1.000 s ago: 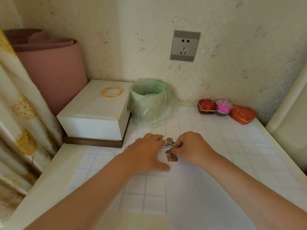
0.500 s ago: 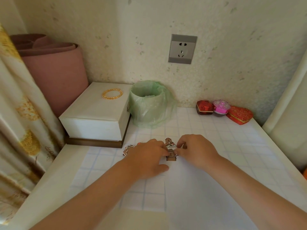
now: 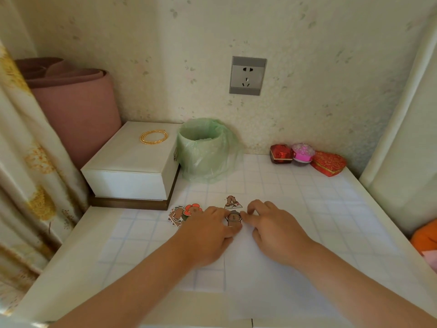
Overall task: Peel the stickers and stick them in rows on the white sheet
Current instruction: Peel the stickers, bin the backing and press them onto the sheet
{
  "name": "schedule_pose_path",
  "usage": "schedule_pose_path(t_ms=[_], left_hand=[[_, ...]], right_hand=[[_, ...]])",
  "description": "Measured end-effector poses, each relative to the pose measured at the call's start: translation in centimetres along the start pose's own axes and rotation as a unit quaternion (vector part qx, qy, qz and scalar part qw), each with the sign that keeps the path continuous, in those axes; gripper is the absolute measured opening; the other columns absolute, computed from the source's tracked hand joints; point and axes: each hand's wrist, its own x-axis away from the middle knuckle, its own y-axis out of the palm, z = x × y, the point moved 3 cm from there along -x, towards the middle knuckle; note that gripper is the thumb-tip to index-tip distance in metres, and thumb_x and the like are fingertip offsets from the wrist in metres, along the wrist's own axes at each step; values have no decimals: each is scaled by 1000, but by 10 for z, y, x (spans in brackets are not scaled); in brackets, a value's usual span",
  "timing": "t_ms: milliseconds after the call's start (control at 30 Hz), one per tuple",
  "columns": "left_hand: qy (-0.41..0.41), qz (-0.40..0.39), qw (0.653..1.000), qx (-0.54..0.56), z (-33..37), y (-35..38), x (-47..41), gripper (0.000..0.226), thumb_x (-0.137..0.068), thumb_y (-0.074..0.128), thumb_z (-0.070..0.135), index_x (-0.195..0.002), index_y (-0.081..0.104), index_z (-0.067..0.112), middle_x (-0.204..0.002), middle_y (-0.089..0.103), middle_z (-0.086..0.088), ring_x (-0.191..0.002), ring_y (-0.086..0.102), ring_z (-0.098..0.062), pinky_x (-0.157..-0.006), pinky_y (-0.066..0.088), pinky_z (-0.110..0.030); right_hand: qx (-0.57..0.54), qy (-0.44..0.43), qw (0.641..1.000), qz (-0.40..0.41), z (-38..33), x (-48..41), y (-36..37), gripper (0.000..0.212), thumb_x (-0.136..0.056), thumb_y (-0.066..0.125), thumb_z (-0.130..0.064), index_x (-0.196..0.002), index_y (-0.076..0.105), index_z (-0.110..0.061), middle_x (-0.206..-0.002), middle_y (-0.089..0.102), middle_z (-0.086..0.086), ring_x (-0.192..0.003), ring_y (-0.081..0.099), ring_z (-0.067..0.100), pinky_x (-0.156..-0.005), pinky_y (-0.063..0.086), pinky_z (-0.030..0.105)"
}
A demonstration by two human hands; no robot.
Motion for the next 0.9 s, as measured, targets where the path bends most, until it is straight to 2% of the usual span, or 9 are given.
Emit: schedule_pose_path(t_ms=[133, 267, 467, 600, 667, 800, 900], left_hand=[[37, 71, 997, 5, 5, 3, -1, 38, -92, 40, 30, -116, 67, 20, -108, 62, -2, -101, 59, -24, -61, 52, -37], [24, 60, 998, 26, 13, 1, -1, 44, -91, 34, 29, -120, 64, 16, -113, 60, -3, -94, 58, -24, -64, 54, -36], [11, 38, 998, 47, 16, 1, 3, 49, -94, 34, 33, -134, 58, 20, -122, 58, -4, -105, 57, -23, -75, 53, -35], [4, 8, 999, 54, 17, -7, 1, 42, -100, 40, 31, -140, 49, 20, -140, 44, -5, -122, 45, -25, -92, 46, -36], [-8, -16, 998, 53, 16, -9, 1, 40, -101, 40, 32, -139, 49, 21, -138, 41, -6, -123, 42, -26, -95, 44, -36], [-17, -34, 996, 81, 10, -7, 5, 60, -90, 19, 46, -135, 52, 26, -129, 44, -10, -118, 44, -28, -94, 46, -40], [-41, -46, 993, 104, 11, -6, 6, 49, -94, 36, 43, -139, 51, 28, -138, 40, -6, -126, 39, -23, -100, 43, -39]], right_hand=[[11, -13, 999, 39, 4, 1, 9, 49, -82, 48, -13, -128, 63, -21, -118, 56, -2, -92, 57, 24, -59, 46, 35], [10, -10, 997, 76, 2, 3, 11, 46, -74, 50, -12, -116, 67, -22, -105, 59, -4, -80, 57, 21, -52, 41, 32], [13, -19, 994, 110, 2, 6, 11, 45, -72, 54, -15, -111, 72, -26, -101, 63, -4, -77, 60, 20, -51, 43, 31], [-2, -10, 993, 116, 3, 6, 11, 42, -74, 53, -17, -109, 73, -27, -101, 62, -5, -77, 60, 19, -52, 42, 30], [-9, -7, 992, 122, 4, 5, 12, 42, -75, 52, -17, -110, 72, -29, -101, 62, -6, -78, 59, 18, -53, 40, 29], [3, -6, 990, 139, 4, 6, 14, 38, -79, 50, -18, -110, 69, -28, -103, 60, -8, -79, 56, 19, -58, 43, 31], [10, -15, 988, 154, 4, 7, 15, 35, -81, 52, -17, -111, 69, -26, -103, 60, -6, -79, 55, 20, -60, 46, 33]])
